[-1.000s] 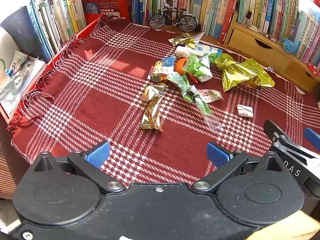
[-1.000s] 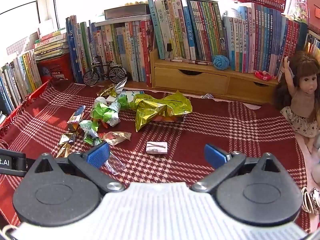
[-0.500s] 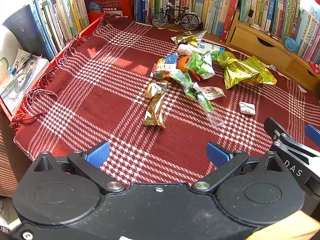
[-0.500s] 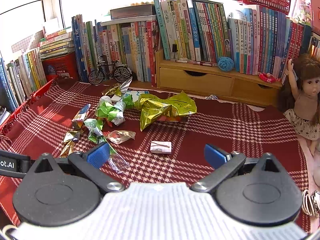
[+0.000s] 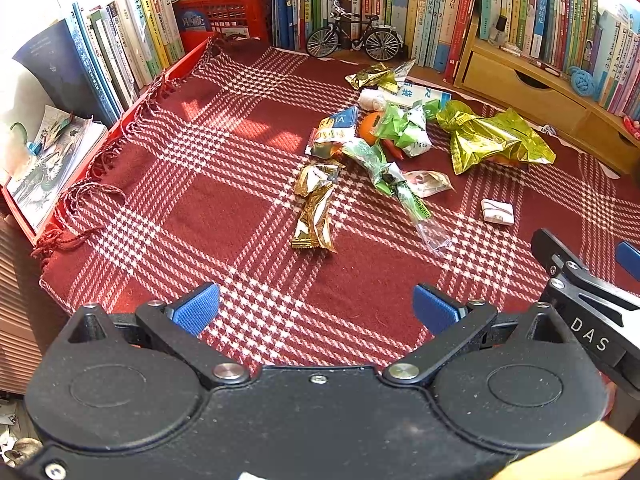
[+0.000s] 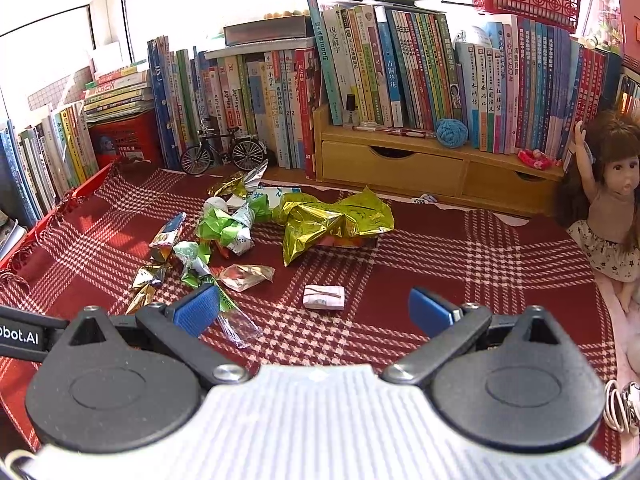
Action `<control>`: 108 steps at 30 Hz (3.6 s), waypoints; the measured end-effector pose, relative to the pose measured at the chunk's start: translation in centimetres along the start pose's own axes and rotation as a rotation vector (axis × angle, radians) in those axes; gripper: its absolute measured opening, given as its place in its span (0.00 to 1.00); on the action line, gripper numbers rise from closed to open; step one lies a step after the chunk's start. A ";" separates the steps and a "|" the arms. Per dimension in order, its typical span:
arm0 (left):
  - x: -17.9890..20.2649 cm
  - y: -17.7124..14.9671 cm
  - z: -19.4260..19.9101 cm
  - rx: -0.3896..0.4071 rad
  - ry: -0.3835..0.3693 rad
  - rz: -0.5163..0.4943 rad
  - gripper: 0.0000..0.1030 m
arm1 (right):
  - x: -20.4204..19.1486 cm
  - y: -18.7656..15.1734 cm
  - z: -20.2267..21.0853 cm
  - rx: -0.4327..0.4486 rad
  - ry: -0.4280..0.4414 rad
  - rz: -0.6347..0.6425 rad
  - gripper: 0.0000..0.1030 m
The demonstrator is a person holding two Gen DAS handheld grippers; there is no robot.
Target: Collect trash
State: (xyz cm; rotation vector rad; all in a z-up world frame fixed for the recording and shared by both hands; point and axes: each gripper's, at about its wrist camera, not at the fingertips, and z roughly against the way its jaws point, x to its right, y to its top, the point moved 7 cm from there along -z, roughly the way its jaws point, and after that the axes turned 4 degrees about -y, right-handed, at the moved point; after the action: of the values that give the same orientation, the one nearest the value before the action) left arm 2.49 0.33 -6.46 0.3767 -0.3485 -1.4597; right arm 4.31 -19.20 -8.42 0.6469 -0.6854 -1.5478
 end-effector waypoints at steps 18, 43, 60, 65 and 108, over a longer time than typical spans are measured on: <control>-0.2 -1.1 0.4 -0.007 -0.006 0.018 1.00 | -0.2 0.0 0.4 0.004 0.005 0.022 1.00; 0.5 5.3 -8.3 0.012 -0.131 0.059 0.70 | 2.1 4.5 -11.8 -0.136 -0.019 0.036 1.00; -2.0 6.6 -16.7 0.061 -0.018 0.116 0.58 | 2.4 -3.5 -18.0 -0.355 -0.025 0.032 1.00; -1.7 6.4 -18.0 0.069 0.013 0.082 0.63 | 2.1 -4.0 -17.6 -0.301 -0.052 0.037 1.00; -0.2 9.4 -14.5 0.114 -0.085 0.124 0.10 | -0.7 -0.2 -11.8 -0.277 0.155 0.005 0.45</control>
State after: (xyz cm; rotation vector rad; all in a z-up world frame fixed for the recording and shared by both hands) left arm 17.34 1.74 -15.14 0.3782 -0.5168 -1.3400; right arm 13.07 -19.13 -16.39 0.5489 -0.3475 -1.5348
